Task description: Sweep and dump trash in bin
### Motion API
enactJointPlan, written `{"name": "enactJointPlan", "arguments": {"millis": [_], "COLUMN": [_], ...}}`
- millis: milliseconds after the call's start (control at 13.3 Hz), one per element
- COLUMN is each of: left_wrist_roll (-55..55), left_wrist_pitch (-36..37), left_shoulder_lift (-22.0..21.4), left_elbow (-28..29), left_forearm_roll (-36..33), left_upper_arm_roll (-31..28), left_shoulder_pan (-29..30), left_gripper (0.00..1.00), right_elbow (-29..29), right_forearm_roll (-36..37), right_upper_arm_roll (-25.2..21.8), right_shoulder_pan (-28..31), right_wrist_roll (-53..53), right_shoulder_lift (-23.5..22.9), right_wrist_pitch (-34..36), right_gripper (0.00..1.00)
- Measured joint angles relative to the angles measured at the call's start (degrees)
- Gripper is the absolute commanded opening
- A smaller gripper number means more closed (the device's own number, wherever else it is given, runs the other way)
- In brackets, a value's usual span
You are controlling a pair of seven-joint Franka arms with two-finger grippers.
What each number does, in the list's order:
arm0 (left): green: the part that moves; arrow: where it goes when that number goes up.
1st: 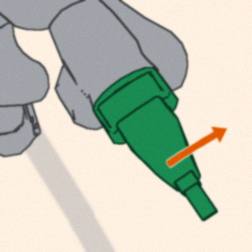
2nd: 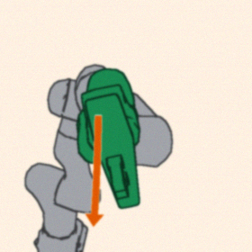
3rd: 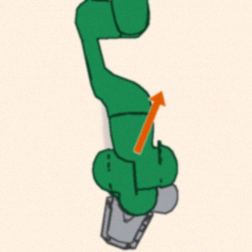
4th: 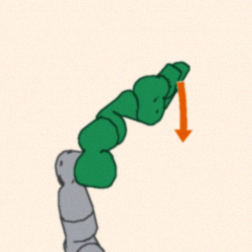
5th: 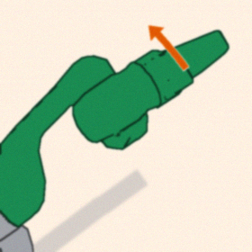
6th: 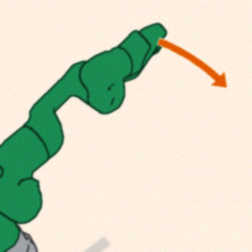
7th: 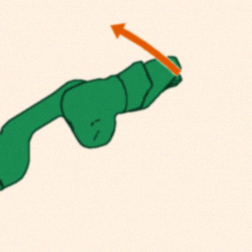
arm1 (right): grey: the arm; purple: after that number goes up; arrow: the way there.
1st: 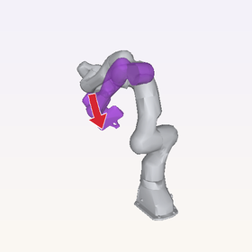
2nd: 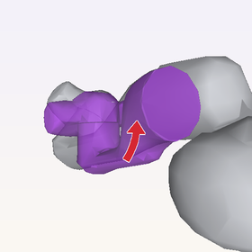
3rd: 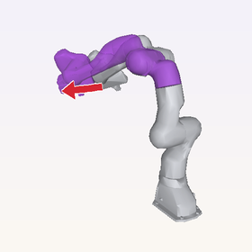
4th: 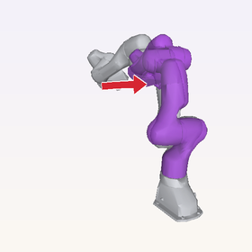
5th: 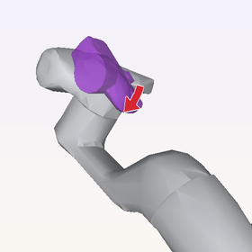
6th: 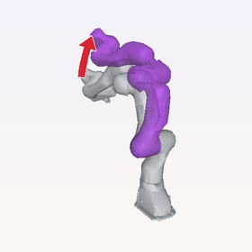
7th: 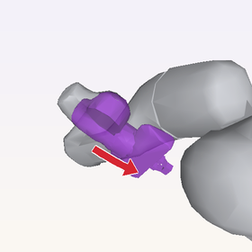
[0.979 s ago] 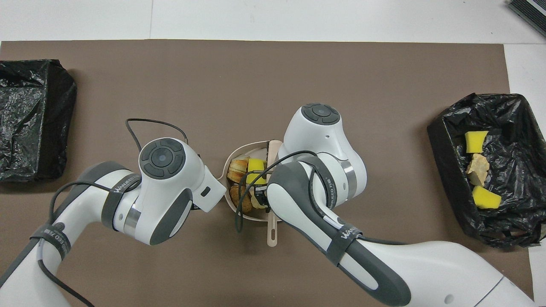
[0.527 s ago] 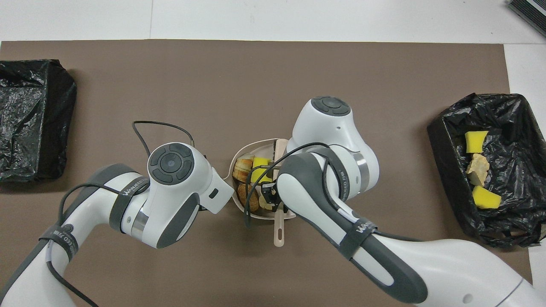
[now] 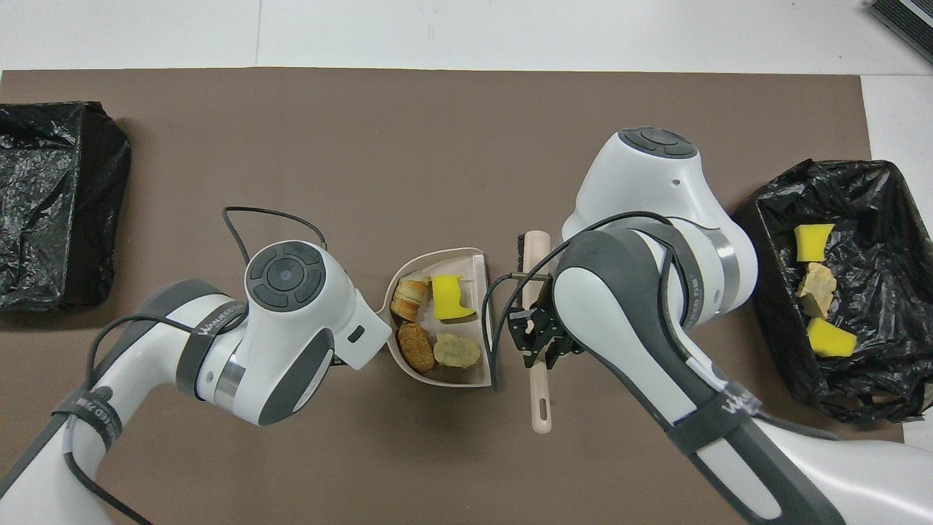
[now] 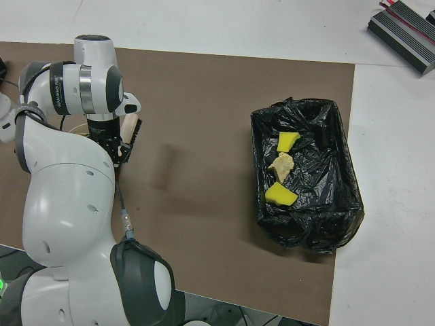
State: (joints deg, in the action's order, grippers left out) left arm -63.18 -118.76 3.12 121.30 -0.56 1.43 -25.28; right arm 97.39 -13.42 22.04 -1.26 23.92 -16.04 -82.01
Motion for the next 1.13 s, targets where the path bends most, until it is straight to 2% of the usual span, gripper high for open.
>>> {"name": "enactJointPlan", "arguments": {"millis": [301,527,678,903,1129], "left_wrist_roll": [-10.7,-19.7,-22.4,-23.2,-27.4], "left_wrist_pitch": [3.5,4.2,4.1,4.0,4.0], "left_shoulder_lift": [-7.3,-9.3,-8.9,-6.4,-1.0], "left_elbow": [-0.4,-3.0,-5.1,-9.9,-18.4], "left_forearm_roll": [-0.1,-0.1,-0.2,-0.5,-0.7], "left_upper_arm_roll": [-0.8,-1.2,-1.3,-1.3,-1.3], "left_shoulder_pan": [10.8,21.7,27.8,35.1,42.5], "left_gripper": [0.0,0.0,0.0,0.0,0.0], "right_elbow": [8.6,14.0,18.1,23.8,24.6], "right_forearm_roll": [9.4,16.7,17.6,17.1,10.7], "right_upper_arm_roll": [-0.2,-0.3,-0.3,0.2,0.5], "right_shoulder_pan": [9.1,15.6,17.3,17.0,12.1], "right_wrist_roll": [-11.3,-17.6,-19.0,-19.2,-18.4], "right_shoulder_lift": [2.7,5.3,7.7,11.3,12.0], "right_wrist_pitch": [0.8,0.7,-0.1,-3.0,-6.3], "right_gripper": [0.0,0.0,0.0,0.0,0.0]}}
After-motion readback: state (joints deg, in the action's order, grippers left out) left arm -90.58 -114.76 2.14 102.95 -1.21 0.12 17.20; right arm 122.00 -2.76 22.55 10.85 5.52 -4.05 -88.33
